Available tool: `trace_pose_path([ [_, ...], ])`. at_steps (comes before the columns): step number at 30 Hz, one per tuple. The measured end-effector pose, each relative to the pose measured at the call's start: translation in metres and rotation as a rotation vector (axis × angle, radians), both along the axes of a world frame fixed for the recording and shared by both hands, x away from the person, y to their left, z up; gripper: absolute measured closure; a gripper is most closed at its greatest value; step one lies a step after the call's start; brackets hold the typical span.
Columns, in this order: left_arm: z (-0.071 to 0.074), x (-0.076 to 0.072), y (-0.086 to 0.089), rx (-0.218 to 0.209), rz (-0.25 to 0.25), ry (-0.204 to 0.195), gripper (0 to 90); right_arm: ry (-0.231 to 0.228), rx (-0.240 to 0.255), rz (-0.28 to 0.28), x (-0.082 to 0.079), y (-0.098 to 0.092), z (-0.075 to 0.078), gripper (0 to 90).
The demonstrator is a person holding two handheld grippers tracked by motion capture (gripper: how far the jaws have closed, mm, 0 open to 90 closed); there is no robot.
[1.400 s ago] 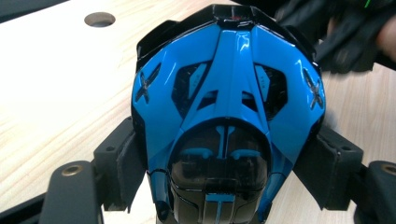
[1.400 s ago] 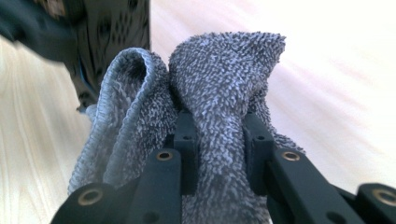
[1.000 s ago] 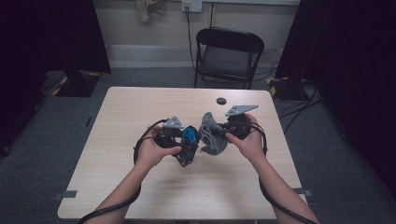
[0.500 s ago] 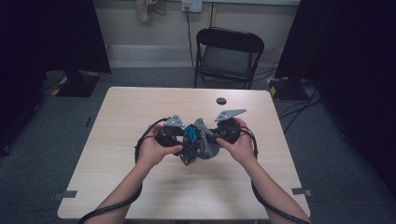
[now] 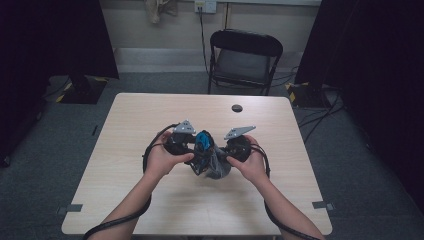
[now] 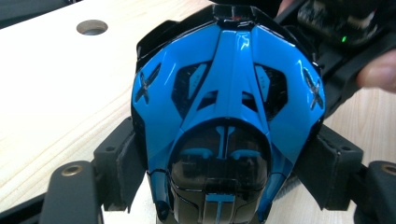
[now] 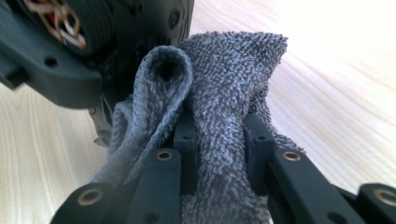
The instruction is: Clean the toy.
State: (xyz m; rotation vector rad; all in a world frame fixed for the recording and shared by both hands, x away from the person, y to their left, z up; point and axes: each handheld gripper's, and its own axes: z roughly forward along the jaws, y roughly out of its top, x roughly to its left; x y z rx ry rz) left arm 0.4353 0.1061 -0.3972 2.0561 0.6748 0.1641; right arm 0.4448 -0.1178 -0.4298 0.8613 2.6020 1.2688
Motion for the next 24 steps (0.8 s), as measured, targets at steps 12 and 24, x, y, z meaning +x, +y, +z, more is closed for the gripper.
trace_pose_path([
  [12, 0.004, 0.003, 0.003, -0.021, 0.016, -0.007, 24.7, 0.018, -0.018, 0.005, -0.002, 0.005, -0.013, 72.1],
  [24, 0.003, 0.005, 0.013, -0.01, 0.034, 0.001, 24.7, 0.012, -0.011, -0.036, 0.003, -0.017, -0.008, 72.1],
])
